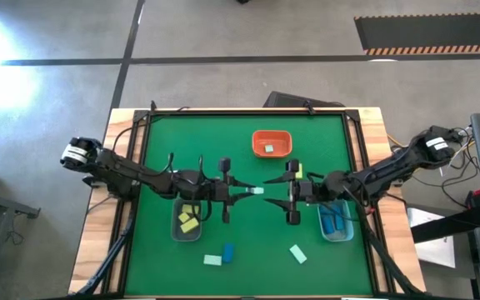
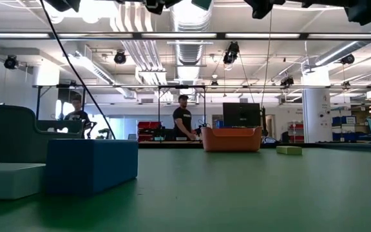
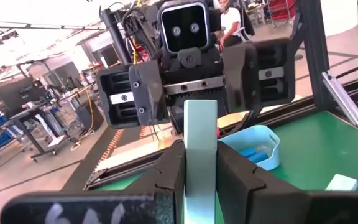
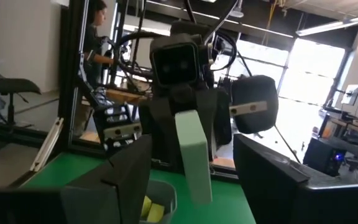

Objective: Sort & place blocks by color
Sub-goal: Put the light blue block into the orange bin

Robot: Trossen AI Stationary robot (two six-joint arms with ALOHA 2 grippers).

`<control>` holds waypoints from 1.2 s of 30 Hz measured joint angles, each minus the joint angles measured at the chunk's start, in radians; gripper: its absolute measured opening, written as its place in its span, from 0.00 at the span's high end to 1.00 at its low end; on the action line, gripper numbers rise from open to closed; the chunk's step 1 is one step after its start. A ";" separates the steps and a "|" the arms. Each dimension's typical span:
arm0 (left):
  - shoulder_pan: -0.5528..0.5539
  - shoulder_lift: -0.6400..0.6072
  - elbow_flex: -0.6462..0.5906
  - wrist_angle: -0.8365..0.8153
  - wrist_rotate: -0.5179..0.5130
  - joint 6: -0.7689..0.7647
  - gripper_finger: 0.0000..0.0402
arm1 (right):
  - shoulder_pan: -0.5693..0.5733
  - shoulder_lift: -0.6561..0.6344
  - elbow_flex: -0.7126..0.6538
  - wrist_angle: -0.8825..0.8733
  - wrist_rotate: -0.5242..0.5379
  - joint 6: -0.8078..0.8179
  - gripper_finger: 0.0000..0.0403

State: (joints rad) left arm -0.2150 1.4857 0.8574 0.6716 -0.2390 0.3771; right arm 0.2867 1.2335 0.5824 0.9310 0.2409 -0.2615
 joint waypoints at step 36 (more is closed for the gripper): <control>0.005 -0.060 0.001 -0.165 -0.125 -0.023 0.52 | -0.046 0.116 0.114 -0.018 -0.016 -0.114 0.89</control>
State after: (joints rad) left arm -0.2096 1.4257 0.8585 0.5067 -0.3640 0.3545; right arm 0.2411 1.3499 0.6964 0.9128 0.2252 -0.3758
